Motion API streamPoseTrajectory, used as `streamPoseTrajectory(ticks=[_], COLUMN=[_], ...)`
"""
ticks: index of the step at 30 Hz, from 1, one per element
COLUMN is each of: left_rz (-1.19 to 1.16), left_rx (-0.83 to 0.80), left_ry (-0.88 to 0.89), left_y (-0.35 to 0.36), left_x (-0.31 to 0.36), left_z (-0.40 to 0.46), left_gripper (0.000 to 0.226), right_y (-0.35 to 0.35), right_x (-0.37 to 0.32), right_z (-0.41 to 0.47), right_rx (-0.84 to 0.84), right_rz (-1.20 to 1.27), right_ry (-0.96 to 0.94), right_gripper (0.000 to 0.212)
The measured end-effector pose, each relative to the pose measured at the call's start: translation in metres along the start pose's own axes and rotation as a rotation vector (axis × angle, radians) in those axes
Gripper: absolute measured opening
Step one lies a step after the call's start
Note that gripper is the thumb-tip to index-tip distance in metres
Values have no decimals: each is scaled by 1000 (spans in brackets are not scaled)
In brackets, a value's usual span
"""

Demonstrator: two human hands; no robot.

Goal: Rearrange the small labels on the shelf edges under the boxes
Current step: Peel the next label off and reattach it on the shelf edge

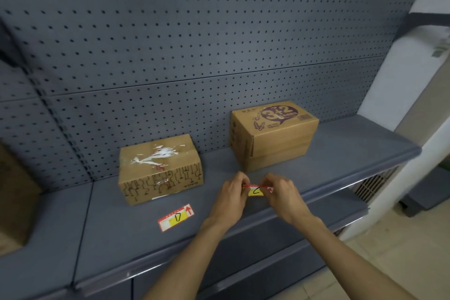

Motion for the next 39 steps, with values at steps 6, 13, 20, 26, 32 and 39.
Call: streamPoseTrajectory(ticks=[6, 13, 20, 26, 32, 39], left_rz=[-5, 5, 5, 80, 169, 323], left_rx=[71, 163, 216, 247, 279, 264], left_ry=[27, -47, -124, -188, -235, -257], left_y=[-54, -103, -127, -124, -114, -104], left_x=[-13, -43, -66, -79, -84, -87], left_z=[-44, -109, -160, -188, -204, -219], left_gripper=[16, 13, 15, 8, 25, 54], right_y=[13, 46, 81, 103, 106, 108], right_x=[-54, -120, -160, -169, -170, -165], right_z=[-13, -34, -48, -59, -61, -65], right_rx=[-2, -71, -170, -228, -201, -174], right_rz=[129, 234, 262, 213, 139, 99], right_ry=[-56, -134, -204, -254, -302, -314], right_gripper=[11, 13, 24, 12, 8, 11])
Point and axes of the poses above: each hand's wrist, its own z-axis towards the middle knuckle, its own y-axis out of the palm, x = y × z, the point moved 7 cm from there along z, towards the middle knuckle, and after that the axes turned 3 degrees about -y, right-handed, at the moved point
